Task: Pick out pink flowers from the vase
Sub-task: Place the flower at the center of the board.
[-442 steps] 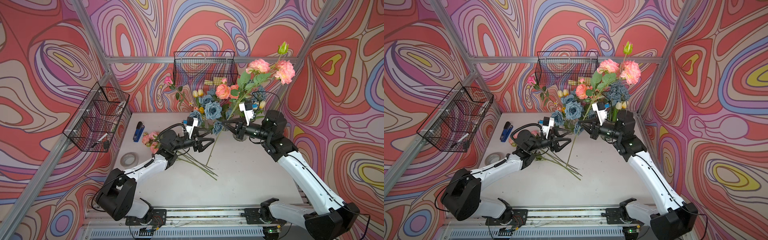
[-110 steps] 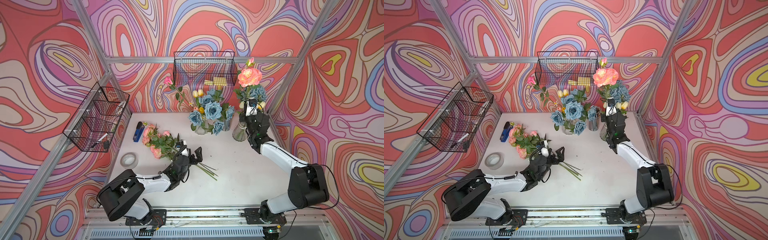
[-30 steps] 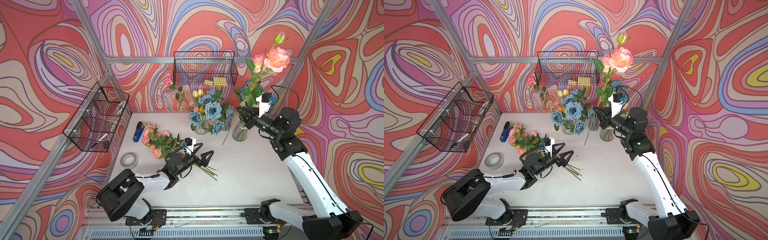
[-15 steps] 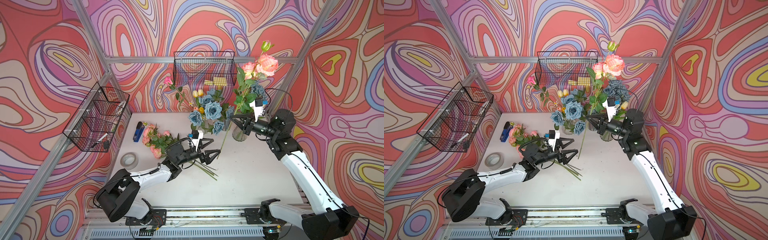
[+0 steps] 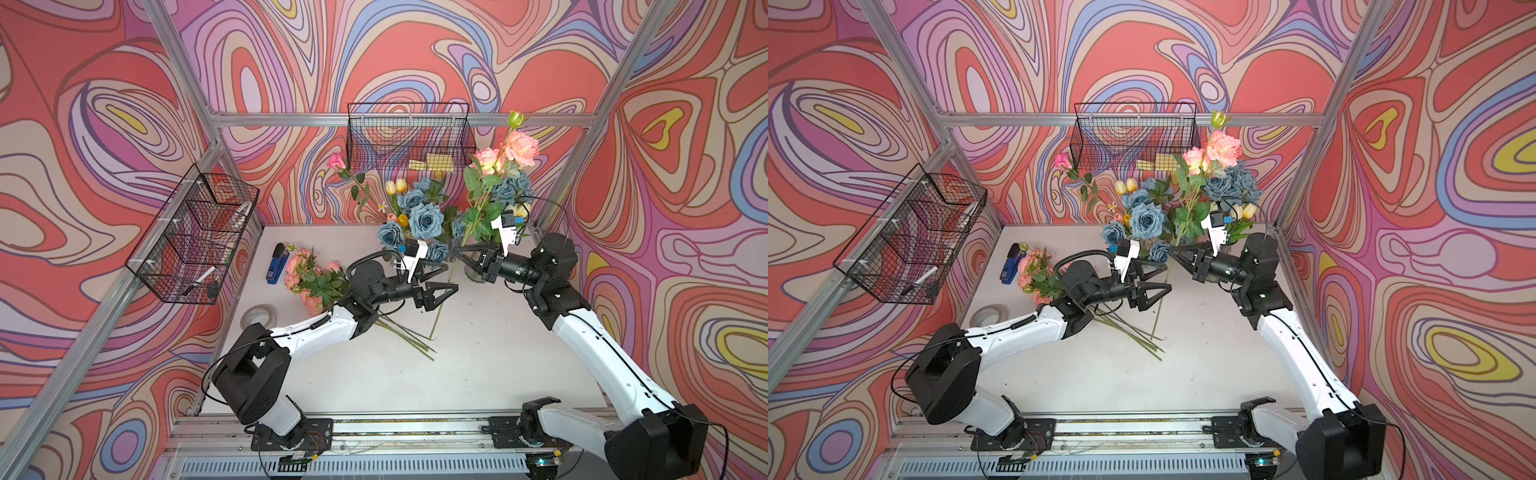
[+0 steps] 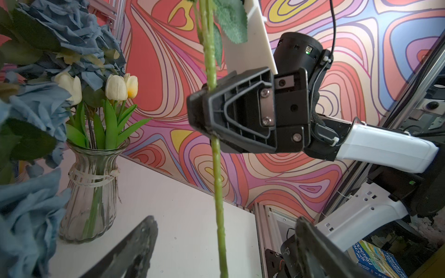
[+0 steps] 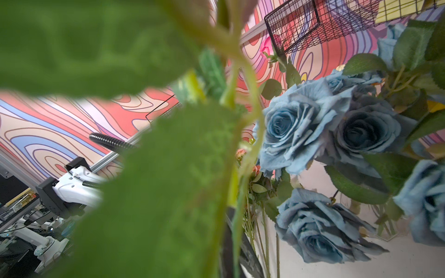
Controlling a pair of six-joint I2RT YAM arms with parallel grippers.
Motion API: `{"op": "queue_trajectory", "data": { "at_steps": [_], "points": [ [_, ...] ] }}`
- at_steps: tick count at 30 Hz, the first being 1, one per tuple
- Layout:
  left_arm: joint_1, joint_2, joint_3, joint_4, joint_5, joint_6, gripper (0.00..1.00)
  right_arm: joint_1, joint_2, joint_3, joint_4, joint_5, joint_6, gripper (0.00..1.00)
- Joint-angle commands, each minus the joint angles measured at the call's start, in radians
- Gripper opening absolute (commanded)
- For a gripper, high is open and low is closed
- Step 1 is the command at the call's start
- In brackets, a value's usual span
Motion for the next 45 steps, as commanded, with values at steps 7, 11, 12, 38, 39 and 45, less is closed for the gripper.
{"op": "queue_trajectory", "data": {
  "at_steps": [7, 11, 12, 38, 39, 45],
  "points": [
    [0.017, 0.066, 0.140, -0.100, 0.087, 0.018, 0.69, -0.005, -0.062, -0.026, 0.017, 0.004, -0.022, 0.00],
    [0.029, 0.068, 0.172, -0.123, 0.109, 0.014, 0.55, -0.005, -0.069, -0.031, -0.003, 0.015, -0.042, 0.00],
    [0.030, 0.068, 0.181, -0.134, 0.116, 0.018, 0.49, -0.005, -0.069, -0.033, -0.006, 0.017, -0.047, 0.00],
    [0.034, 0.078, 0.216, -0.146, 0.141, 0.008, 0.08, -0.005, -0.084, -0.051, -0.068, 0.097, -0.107, 0.00],
    [0.034, 0.077, 0.214, -0.148, 0.136, 0.008, 0.05, -0.005, -0.085, -0.052, -0.068, 0.100, -0.108, 0.00],
    [0.034, 0.069, 0.212, -0.172, 0.100, 0.016, 0.00, -0.005, -0.090, -0.053, -0.074, 0.116, -0.109, 0.00]
  ]
}}
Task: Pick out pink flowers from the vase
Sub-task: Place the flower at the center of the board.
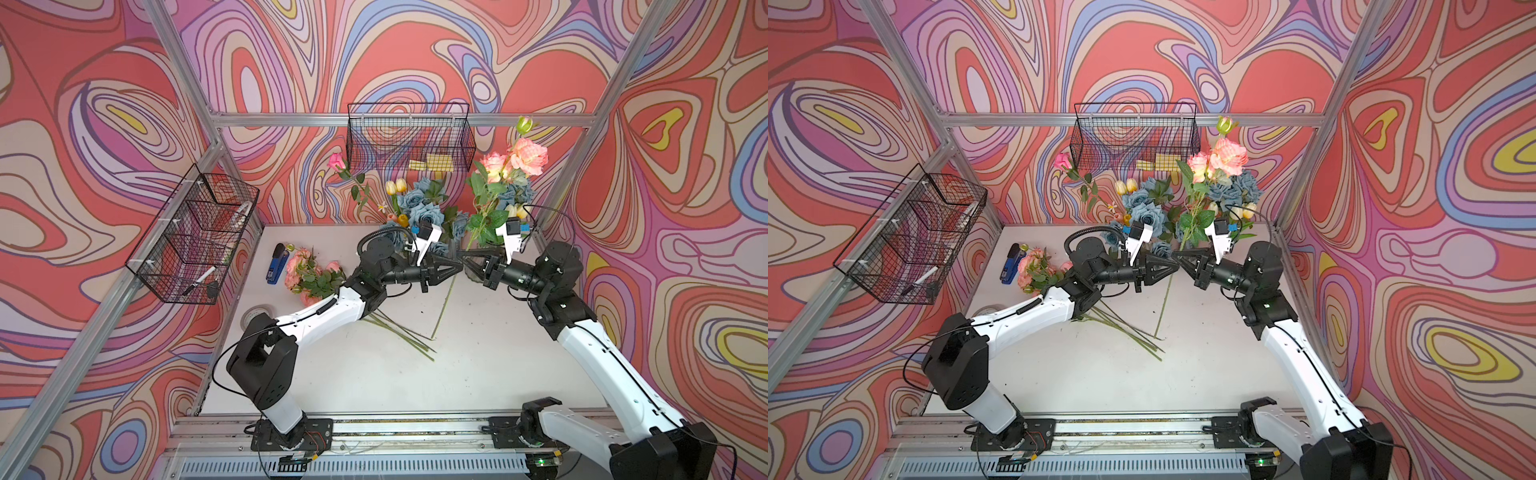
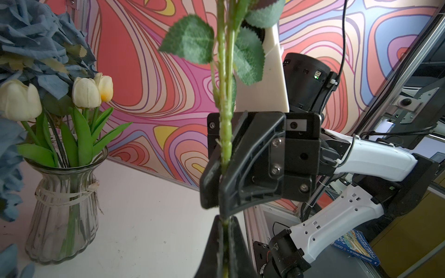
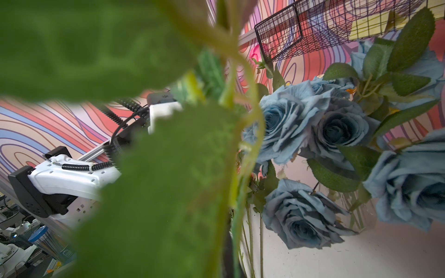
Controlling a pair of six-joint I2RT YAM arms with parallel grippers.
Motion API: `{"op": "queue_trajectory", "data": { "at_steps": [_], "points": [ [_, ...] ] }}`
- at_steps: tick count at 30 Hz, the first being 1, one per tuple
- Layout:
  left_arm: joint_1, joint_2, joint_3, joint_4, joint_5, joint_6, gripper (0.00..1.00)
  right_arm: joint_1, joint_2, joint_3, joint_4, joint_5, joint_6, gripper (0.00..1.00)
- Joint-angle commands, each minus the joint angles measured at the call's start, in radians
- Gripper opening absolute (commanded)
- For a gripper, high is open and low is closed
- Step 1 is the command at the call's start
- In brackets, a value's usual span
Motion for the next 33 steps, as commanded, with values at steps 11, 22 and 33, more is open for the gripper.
{"op": "queue_trajectory", "data": {
  "at_steps": [11, 22, 33],
  "points": [
    [0.009, -0.049, 0.004, -0.070, -0.110, 0.061, 0.00, -0.005, -0.053, -0.041, -0.015, 0.066, -0.016, 0.49],
    [0.009, -0.156, -0.044, -0.082, -0.280, 0.126, 0.00, -0.005, -0.074, -0.075, -0.011, 0.139, -0.019, 0.67],
    [0.009, -0.275, -0.159, -0.020, -0.564, 0.161, 0.00, -0.005, -0.082, -0.092, -0.027, 0.270, -0.030, 0.68]
  ]
}}
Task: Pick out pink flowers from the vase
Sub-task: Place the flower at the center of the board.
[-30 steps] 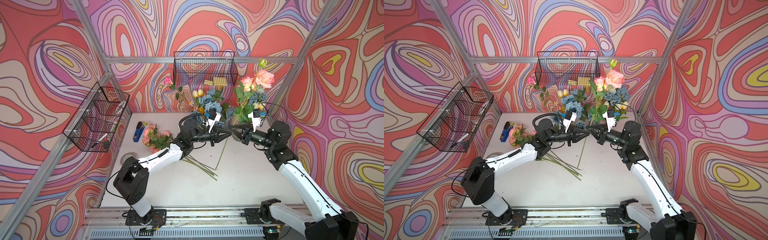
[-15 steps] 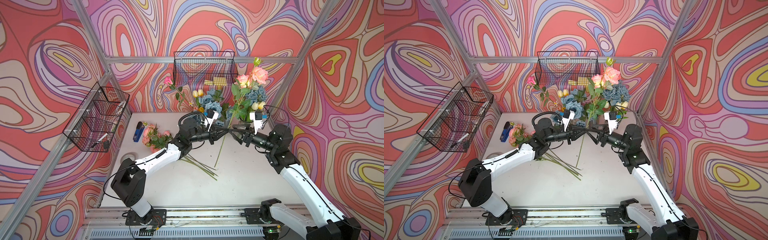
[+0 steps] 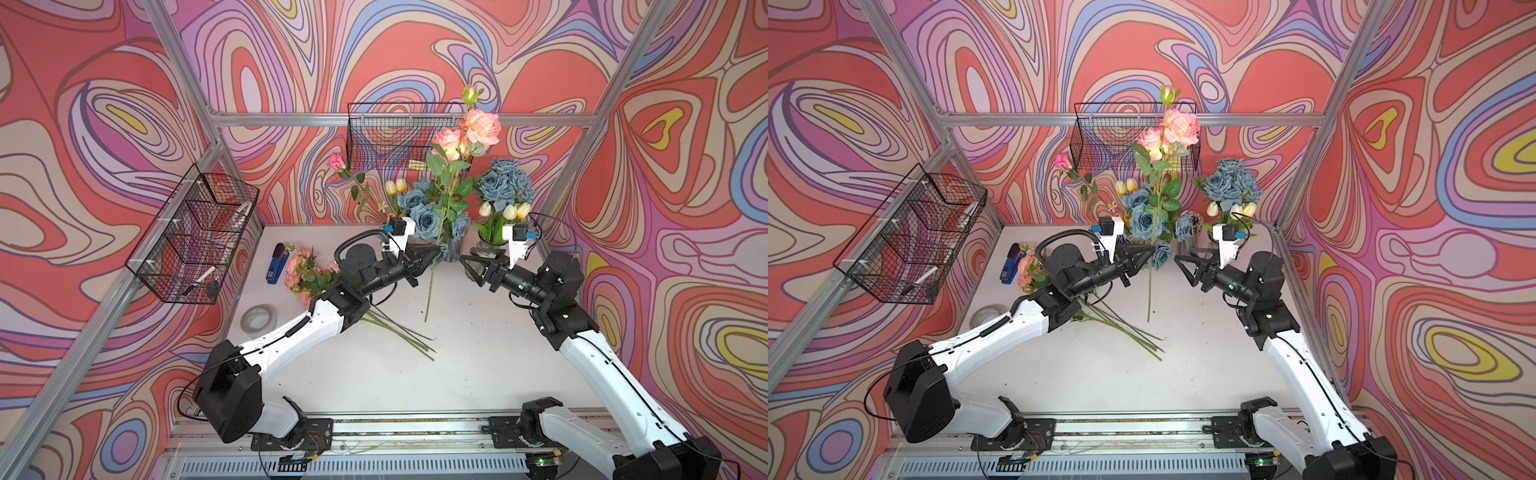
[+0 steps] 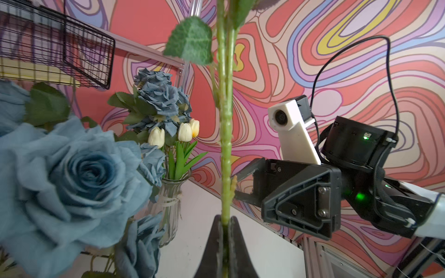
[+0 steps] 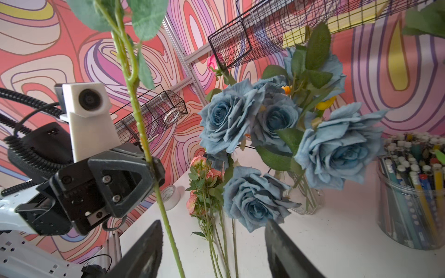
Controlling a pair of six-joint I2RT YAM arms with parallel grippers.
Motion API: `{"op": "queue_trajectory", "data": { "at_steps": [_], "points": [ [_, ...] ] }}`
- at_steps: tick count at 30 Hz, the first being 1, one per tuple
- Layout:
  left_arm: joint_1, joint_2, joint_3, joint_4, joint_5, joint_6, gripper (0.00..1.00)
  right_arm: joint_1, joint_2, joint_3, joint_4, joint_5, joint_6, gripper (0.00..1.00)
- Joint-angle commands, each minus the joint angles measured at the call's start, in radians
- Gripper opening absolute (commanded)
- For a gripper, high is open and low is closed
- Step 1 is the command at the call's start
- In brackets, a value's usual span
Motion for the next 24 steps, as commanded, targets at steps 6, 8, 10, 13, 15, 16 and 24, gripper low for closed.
{"op": "queue_trajectory", "data": {
  "at_steps": [6, 8, 10, 13, 15, 16, 24],
  "points": [
    [0.004, -0.104, -0.079, 0.060, -0.306, 0.038, 0.00, -0.004, -0.008, 0.004, -0.062, 0.133, -0.024, 0.83],
    [0.004, -0.131, -0.100, 0.041, -0.376, 0.042, 0.00, -0.002, -0.007, 0.008, -0.070, 0.147, -0.024, 0.93],
    [0.004, -0.160, -0.126, 0.030, -0.450, 0.041, 0.00, -0.003, -0.008, 0.008, -0.084, 0.184, -0.025, 0.96],
    [0.004, -0.200, -0.162, 0.015, -0.552, 0.040, 0.00, -0.003, 0.002, 0.013, -0.116, 0.256, -0.027, 0.97],
    [0.004, -0.225, -0.182, 0.003, -0.612, 0.033, 0.00, -0.002, 0.009, 0.008, -0.135, 0.299, -0.027, 0.97],
    [0.004, -0.239, -0.191, -0.008, -0.646, 0.034, 0.00, -0.002, 0.010, 0.006, -0.147, 0.329, -0.029, 0.97],
    [0.004, -0.284, -0.200, -0.173, -0.950, -0.027, 0.00, -0.002, 0.010, 0.016, -0.229, 0.563, -0.052, 0.98]
  ]
}}
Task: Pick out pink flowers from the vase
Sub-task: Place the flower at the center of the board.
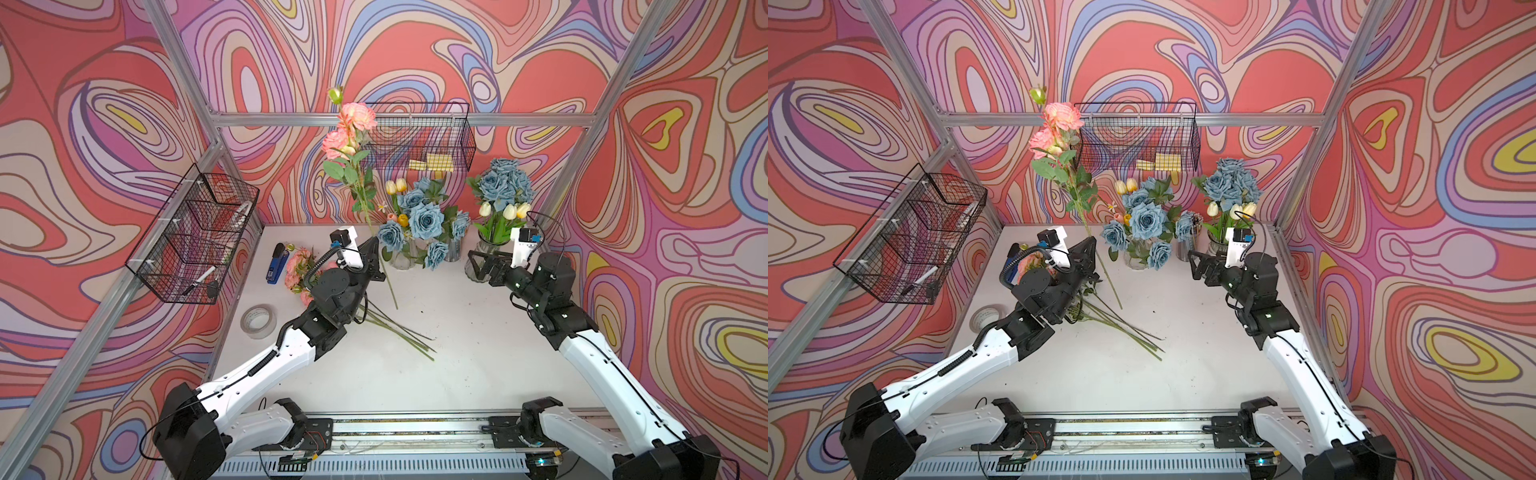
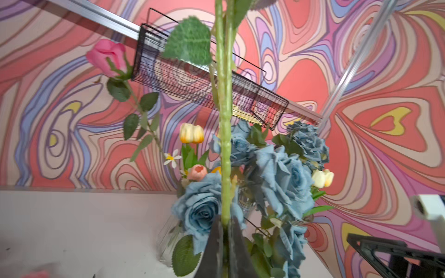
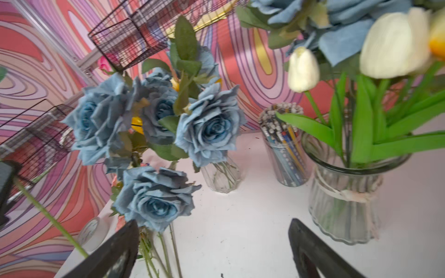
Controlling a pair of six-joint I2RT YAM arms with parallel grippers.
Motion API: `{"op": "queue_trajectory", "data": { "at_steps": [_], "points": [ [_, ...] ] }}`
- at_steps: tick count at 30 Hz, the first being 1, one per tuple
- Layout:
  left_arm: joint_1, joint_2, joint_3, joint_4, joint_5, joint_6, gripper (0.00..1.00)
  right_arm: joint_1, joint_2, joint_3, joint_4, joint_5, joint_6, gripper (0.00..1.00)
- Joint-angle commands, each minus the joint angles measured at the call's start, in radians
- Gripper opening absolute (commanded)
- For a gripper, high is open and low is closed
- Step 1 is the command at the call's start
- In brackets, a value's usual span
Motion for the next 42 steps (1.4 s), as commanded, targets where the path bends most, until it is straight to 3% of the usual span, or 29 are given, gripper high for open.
{"op": "queue_trajectory", "data": {
  "at_steps": [1, 11, 19, 27, 33, 42],
  "points": [
    [0.004, -0.011, 0.009, -0.093, -0.180, -0.046, 0.00, -0.003, 0.008, 0.016, -0.040, 0.129, -0.016, 0.98],
    [0.004, 0.006, 0.044, -0.312, -0.373, -0.274, 0.00, -0.002, 0.021, 0.012, -0.053, 0.193, -0.007, 0.98],
    [0.004, 0.058, 0.135, -0.663, -0.490, -0.600, 0.00, -0.002, 0.024, 0.010, -0.052, 0.194, -0.004, 0.98],
    [0.004, 0.183, 0.222, -0.883, -0.450, -0.814, 0.00, -0.002, 0.021, 0.009, -0.053, 0.191, -0.004, 0.98],
    [0.004, 0.269, 0.276, -1.086, -0.428, -1.069, 0.00, -0.002, 0.015, 0.007, -0.053, 0.193, -0.004, 0.98],
    [0.004, 0.429, 0.367, -1.186, -0.316, -1.182, 0.00, -0.002, 0.020, 0.006, -0.053, 0.187, -0.001, 0.98]
  ]
}}
